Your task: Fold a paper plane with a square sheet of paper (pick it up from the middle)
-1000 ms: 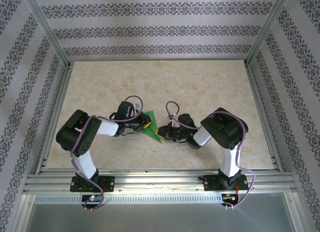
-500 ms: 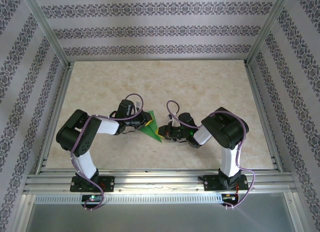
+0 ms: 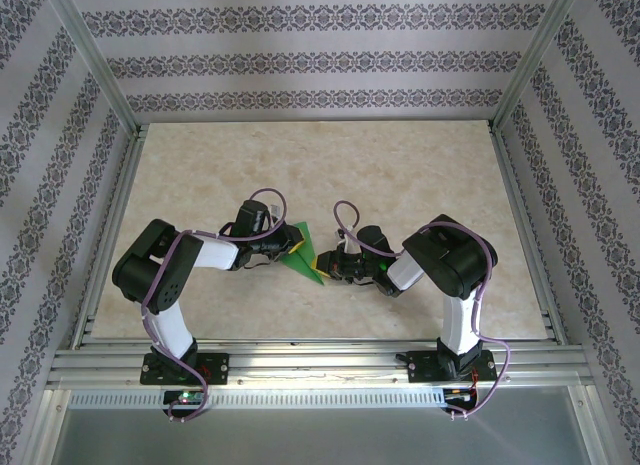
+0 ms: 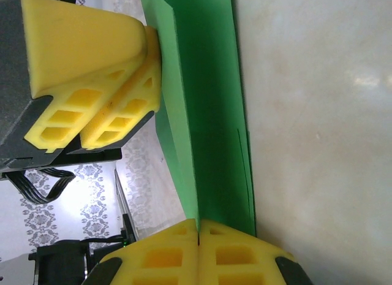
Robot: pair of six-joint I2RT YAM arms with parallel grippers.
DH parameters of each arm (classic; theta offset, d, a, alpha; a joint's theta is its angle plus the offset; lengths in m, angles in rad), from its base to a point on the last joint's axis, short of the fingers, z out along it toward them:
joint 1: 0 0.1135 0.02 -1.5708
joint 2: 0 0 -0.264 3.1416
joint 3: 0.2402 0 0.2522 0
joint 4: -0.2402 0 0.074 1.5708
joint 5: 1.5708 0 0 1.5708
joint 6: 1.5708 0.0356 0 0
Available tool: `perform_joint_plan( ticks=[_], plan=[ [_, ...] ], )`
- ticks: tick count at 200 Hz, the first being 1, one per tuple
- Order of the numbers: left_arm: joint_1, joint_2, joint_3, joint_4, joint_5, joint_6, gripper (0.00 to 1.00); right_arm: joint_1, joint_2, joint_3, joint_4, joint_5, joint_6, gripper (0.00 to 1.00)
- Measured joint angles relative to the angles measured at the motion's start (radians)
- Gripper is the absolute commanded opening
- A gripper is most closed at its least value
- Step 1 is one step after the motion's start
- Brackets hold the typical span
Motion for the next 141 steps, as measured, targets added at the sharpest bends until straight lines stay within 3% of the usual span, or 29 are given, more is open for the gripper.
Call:
perform_joint_plan(
  ticks=[85,141],
  plan=[
    [0.0,0.024,0.0,-0.007,0.0,0.003,0.11,-0.001,-0.008,0.01,-0.037,0.0,0.003,0.0],
    [0.0,0.04,0.0,-0.01,-0.002,0.004,0.11,0.008,-0.058,0.058,-0.223,0.026,-0.034,0.0]
  ],
)
